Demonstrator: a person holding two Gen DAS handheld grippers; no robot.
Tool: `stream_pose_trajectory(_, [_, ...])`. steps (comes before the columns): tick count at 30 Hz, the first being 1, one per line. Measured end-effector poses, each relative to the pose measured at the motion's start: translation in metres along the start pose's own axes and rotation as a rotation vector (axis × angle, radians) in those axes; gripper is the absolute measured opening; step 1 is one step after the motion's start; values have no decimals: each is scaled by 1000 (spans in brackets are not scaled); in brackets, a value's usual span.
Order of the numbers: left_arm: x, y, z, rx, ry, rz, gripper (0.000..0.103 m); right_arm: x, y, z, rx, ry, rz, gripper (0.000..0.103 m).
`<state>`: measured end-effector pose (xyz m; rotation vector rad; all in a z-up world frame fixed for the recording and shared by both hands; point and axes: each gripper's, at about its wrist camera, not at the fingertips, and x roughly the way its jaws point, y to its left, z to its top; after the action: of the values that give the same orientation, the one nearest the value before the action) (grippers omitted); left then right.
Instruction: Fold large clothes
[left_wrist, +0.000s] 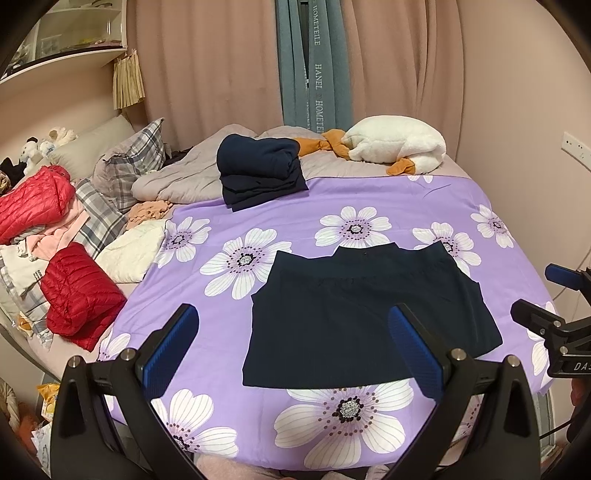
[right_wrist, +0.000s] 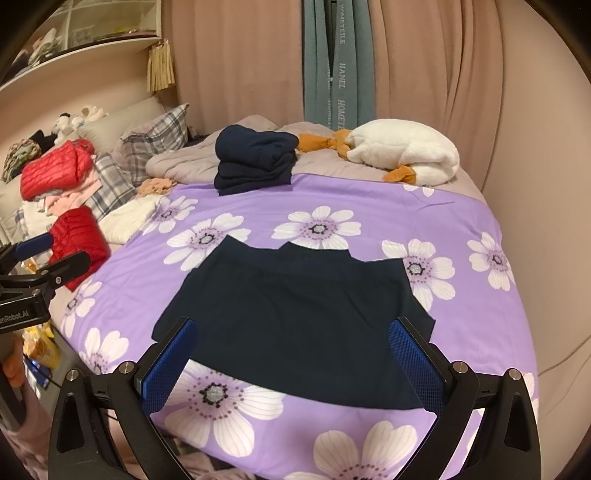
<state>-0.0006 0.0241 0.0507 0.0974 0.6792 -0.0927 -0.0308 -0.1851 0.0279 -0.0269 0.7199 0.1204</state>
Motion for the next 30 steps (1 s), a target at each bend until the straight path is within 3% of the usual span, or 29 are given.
stream_pose_trajectory(30, [-12,6,-7,3,-9,11,103,-7,12,0,-11,-15,11,102])
